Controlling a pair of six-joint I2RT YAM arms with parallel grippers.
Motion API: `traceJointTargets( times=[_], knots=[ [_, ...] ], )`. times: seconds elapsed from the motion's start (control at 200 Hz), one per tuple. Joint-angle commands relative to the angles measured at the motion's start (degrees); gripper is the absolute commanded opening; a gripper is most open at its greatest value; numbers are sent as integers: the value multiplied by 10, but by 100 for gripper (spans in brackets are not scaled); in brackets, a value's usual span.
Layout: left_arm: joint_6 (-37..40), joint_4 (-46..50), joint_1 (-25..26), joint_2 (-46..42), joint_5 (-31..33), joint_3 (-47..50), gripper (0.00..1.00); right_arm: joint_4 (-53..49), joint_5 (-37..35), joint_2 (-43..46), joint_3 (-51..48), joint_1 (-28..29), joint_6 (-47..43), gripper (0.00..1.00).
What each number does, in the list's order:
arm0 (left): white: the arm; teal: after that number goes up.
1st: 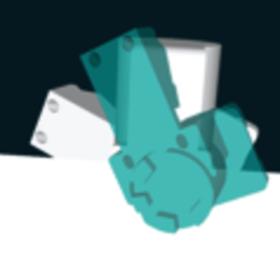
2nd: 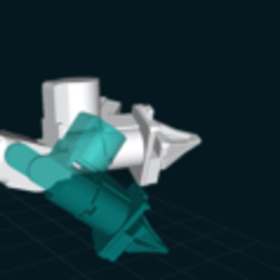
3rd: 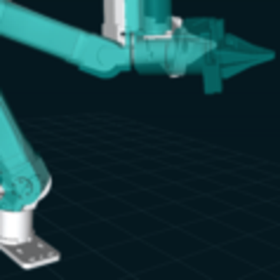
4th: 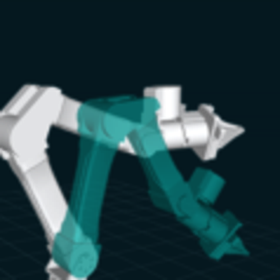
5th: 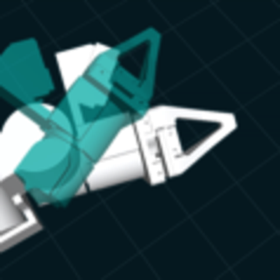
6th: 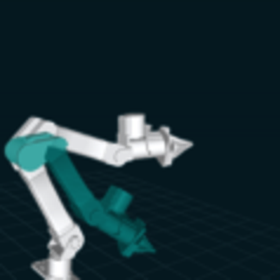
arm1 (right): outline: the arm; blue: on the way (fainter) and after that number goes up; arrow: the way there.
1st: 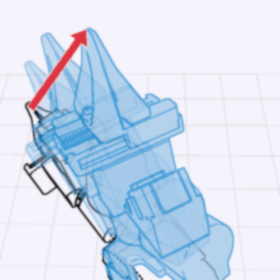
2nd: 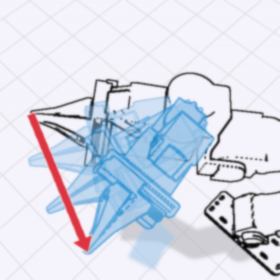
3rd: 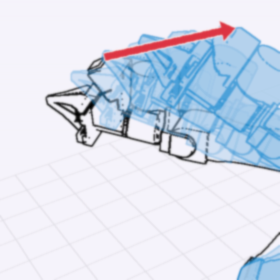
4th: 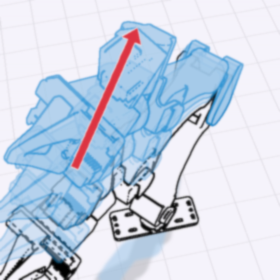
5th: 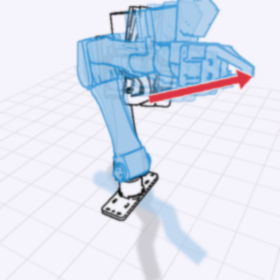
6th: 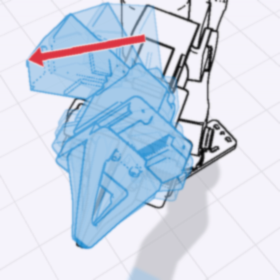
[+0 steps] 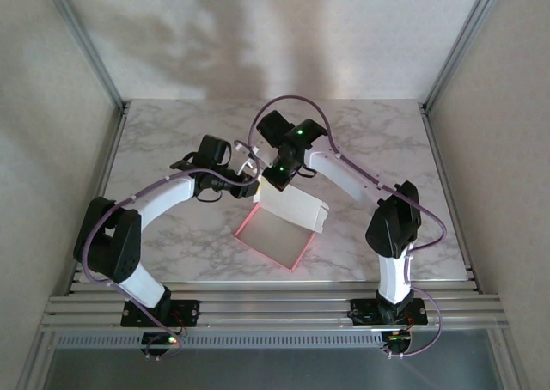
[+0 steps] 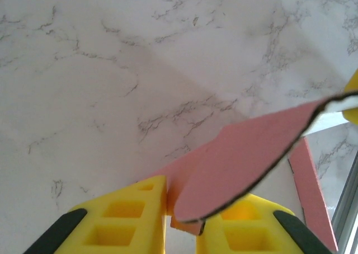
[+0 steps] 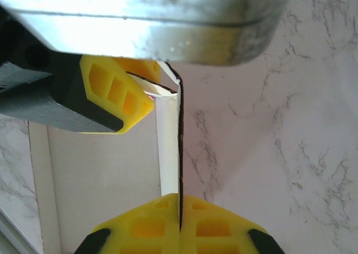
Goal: Fold the paper box
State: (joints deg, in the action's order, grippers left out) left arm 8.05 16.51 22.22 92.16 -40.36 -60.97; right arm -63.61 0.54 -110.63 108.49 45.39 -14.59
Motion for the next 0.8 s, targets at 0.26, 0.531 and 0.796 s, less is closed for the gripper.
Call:
traceJointTargets(
  times=[0.26,0.531,0.796],
  knots=[
    [20,122,8,-7,29,-50,19,7,-97,20,-5,47,-22,1],
    [20,111,8,4,24,-67,32,13,-77,27,-10,53,-22,1],
    [74,106,4,-24,59,-74,43,7,-52,24,-14,52,-22,1]
  ],
)
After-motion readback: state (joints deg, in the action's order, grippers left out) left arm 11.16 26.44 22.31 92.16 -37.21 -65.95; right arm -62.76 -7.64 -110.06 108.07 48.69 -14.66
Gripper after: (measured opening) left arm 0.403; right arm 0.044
